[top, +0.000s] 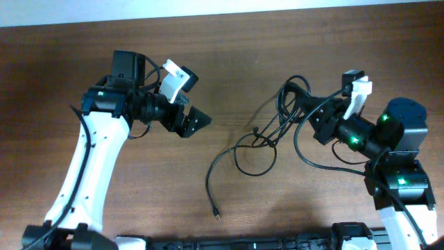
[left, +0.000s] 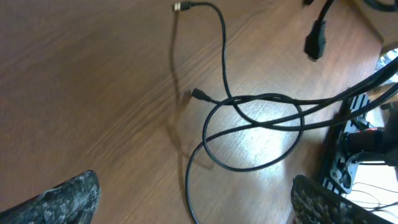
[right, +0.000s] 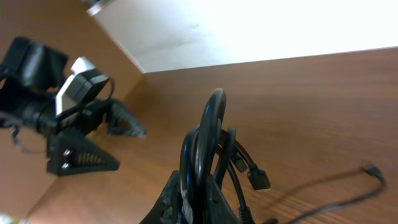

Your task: Untangle cables

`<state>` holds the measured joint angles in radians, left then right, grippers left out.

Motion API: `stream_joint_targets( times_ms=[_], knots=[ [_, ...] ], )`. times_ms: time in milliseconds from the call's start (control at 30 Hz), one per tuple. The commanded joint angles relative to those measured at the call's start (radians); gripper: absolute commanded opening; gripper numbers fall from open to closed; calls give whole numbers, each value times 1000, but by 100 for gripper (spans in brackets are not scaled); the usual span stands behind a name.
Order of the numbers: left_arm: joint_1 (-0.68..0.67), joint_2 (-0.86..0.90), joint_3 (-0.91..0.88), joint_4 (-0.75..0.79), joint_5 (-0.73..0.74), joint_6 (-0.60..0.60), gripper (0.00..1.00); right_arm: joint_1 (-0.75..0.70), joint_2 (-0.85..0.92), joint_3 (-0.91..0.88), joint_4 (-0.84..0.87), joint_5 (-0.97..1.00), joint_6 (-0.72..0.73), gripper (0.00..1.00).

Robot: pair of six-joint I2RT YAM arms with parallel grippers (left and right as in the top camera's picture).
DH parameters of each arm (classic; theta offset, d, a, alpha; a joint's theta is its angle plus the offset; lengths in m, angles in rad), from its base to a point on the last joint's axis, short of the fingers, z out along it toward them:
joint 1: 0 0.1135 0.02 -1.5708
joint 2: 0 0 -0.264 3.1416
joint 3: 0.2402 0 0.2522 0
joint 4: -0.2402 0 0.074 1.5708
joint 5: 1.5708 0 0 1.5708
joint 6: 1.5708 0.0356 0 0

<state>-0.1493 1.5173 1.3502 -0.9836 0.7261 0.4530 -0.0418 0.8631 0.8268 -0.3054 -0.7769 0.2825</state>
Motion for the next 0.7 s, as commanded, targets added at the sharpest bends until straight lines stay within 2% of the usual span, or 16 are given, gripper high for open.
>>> stream_joint_targets(
  times_ms=[0, 33, 167, 300, 433, 533, 600, 633, 667],
  knots=[
    [-43, -60, 24, -25, 144, 172, 99, -5, -3, 10, 11, -265, -182, 4],
    [-69, -69, 24, -32, 193, 230, 99, -5, -3, 10, 11, -352, -243, 4],
    [-145, -80, 24, -24, 195, 287, 99, -5, -3, 10, 10, -520, -340, 4],
    [-185, -85, 24, -7, 204, 304, 99, -5, -3, 9, 6, -571, -358, 4],
    [-182, -93, 24, 31, 314, 287, 99, -5, -3, 9, 6, -578, -357, 4],
    [-182, -93, 24, 105, 385, 153, 99, -5, -3, 9, 6, -578, -357, 4],
    [-185, -93, 24, 170, 408, -2, 99, -5, -3, 9, 6, -576, -354, 4],
    [-192, -93, 24, 214, 402, -140, 99, -5, -3, 9, 6, -563, -337, 4],
    [-196, -93, 24, 233, 397, -205, 99, -5, -3, 9, 6, -533, -304, 4]
  ],
)
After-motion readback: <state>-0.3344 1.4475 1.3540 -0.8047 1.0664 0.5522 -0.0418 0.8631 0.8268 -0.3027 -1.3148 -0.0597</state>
